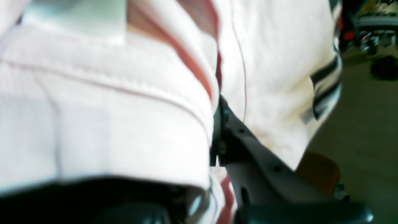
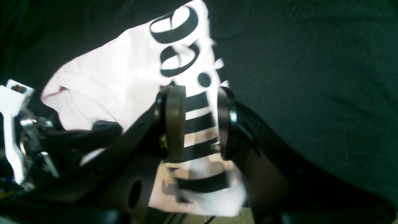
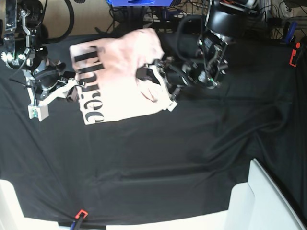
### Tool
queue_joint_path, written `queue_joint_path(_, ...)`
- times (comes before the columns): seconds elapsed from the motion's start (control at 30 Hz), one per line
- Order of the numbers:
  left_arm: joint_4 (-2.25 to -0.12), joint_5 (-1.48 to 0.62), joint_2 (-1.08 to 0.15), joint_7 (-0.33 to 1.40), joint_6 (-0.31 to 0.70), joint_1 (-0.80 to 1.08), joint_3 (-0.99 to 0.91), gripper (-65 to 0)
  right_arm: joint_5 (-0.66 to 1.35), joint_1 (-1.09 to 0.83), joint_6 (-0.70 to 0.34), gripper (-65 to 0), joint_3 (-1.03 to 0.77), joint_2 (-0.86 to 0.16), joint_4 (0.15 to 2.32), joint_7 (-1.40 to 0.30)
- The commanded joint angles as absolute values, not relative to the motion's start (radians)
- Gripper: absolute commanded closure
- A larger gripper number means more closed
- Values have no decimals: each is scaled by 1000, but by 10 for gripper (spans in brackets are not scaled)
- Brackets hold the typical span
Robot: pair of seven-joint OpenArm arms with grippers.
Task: Fold the T-shirt properly
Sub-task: 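Lift and drag the grasped shirt edge with the left gripper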
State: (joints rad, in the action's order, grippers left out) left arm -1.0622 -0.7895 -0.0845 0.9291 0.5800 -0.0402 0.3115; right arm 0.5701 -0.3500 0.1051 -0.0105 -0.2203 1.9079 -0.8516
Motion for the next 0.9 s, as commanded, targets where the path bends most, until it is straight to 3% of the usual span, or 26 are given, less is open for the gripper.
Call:
queue_joint_path(0.0,-1098,-794,-108,944,584,-59,312,0,575,-344,102,-165,-19,-228,1923,-837)
queue_joint_path(0.13,-1194,-794,-177,1020,573,-65,312,0,575,-344,102,-165,-19,-229,1923,-837)
queue_joint_path(0.27,-1254,-794,-239,1081,446,-124,326,0,575,-343,102,-165,-15,-228,1923,-834)
queue_joint_path(0.47,-1236,-792,-311,1144,386,-285,444,0,575,-338,102,-165,-15,-226,1923,-832)
queue_joint_path(0.6,-1116,-792,-309,1141,318,-403,552,0,575,-343,102,-165,-15,-226,1923,-832)
queue_joint_path(0.87,-1000,-757,-266,1135,315,-605,779,0,575,-344,102,-165,-15,-226,1923,-834)
